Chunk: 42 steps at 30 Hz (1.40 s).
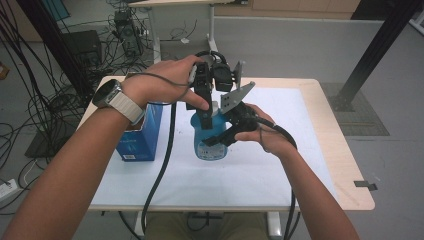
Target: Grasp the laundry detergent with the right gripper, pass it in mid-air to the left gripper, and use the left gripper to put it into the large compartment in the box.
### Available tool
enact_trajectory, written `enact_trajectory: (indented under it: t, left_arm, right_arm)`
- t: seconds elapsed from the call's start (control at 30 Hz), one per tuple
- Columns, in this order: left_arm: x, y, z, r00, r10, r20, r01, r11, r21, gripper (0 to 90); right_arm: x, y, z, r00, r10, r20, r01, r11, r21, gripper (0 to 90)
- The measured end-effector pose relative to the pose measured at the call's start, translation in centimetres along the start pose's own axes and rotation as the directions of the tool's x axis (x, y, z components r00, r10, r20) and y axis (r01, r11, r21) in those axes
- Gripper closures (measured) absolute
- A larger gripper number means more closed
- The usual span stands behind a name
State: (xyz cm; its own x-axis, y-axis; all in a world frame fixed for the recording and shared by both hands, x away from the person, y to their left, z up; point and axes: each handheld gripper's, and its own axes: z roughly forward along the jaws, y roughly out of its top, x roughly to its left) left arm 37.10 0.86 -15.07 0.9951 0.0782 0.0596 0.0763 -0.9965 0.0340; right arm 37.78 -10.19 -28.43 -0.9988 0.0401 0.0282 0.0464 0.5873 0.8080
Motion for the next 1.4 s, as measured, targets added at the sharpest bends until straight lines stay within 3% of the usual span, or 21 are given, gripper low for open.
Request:
enact_trajectory:
  t: [0.6, 1.4]
  left_arm:
    - [0.09, -0.53, -0.09, 0.9999, -0.015, -0.003, 0.015, 0.9995, -0.028, 8.0]
    - [0.02, -0.68, -0.08, 0.9998, -0.016, -0.007, 0.016, 0.9995, -0.026, 8.2]
  right_arm:
    - [-0.05, 0.13, 0.29, 1.0000, -0.005, -0.008, 0.005, 1.000, 0.006, 44.3]
    - [-0.16, 0.04, -0.21, 1.0000, 0.007, 0.001, -0.007, 1.000, 0.002, 44.2]
